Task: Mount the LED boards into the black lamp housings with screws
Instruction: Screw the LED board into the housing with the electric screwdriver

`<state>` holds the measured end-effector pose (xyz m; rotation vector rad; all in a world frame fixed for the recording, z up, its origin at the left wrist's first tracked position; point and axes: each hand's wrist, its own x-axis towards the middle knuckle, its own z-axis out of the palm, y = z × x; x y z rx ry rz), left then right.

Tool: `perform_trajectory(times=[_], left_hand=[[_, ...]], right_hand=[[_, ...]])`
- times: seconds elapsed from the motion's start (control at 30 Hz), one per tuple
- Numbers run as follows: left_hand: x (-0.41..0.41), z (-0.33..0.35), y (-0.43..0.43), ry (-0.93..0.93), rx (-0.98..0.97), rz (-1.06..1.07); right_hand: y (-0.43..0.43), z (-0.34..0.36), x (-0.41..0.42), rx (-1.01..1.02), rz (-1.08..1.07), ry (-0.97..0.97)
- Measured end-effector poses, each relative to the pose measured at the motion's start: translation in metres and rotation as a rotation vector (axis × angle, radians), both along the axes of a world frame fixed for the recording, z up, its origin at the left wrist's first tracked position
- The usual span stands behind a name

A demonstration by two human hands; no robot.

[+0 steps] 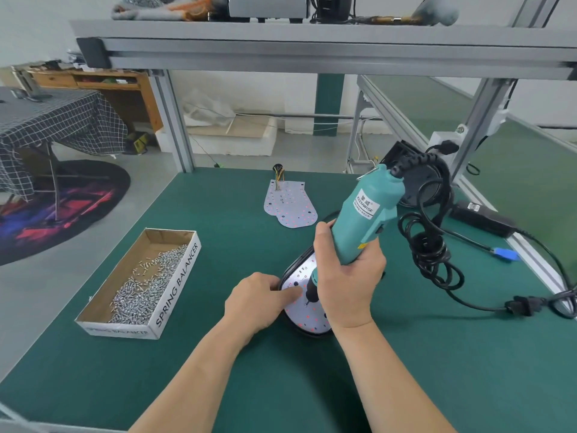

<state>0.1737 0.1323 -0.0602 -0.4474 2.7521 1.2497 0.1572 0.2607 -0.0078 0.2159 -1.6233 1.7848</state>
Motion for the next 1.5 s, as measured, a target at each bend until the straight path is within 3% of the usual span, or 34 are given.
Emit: perform_trajectory(times=[0.2,0.33,0.57,0.7,0.8,0.87,0.93,1.0,1.07,1.37,1.5], left_hand=[[0.002,0.001,0.003,0.003,-0.040,0.010],[0.004,0.004,0.003,-0.008,-0.032,0.003],[0.018,0.019,0.020,-0.106,-0.134,-0.017],[0.034,0.025,0.046,-0.184,-0.208,-0.147],[0.043,0.035,0.053,-0.290,-0.013,-0.259],[0.042,0.042,0.046,-0.268,0.191,-0.158],[0.035,0.045,0.033,-0.232,0.503,0.064],[0.031,0.053,0.027,-0.183,0.956,0.215],[0.031,0.060,0.026,-0.154,1.162,0.227],[0.029,0.069,0.034,-0.094,1.336,0.207],[0.030,0.072,0.036,-0.092,1.297,0.124]], right_hand=[[-0.010,-0.001,-0.001,0.058,0.145,-0.017],[-0.010,-0.001,-0.002,0.057,0.093,-0.048],[0.030,0.030,0.003,-0.178,-0.052,-0.029],[0.054,0.048,0.003,-0.304,-0.155,-0.019],[0.065,0.044,0.004,-0.332,-0.189,-0.053],[0.069,0.039,0.005,-0.350,-0.192,-0.075],[0.071,0.036,0.005,-0.369,-0.190,-0.089],[0.074,0.036,0.006,-0.387,-0.198,-0.089],[0.076,0.038,0.007,-0.408,-0.207,-0.085],[0.085,0.060,0.013,-0.526,-0.155,-0.052],[0.083,0.068,0.016,-0.566,-0.112,-0.040]])
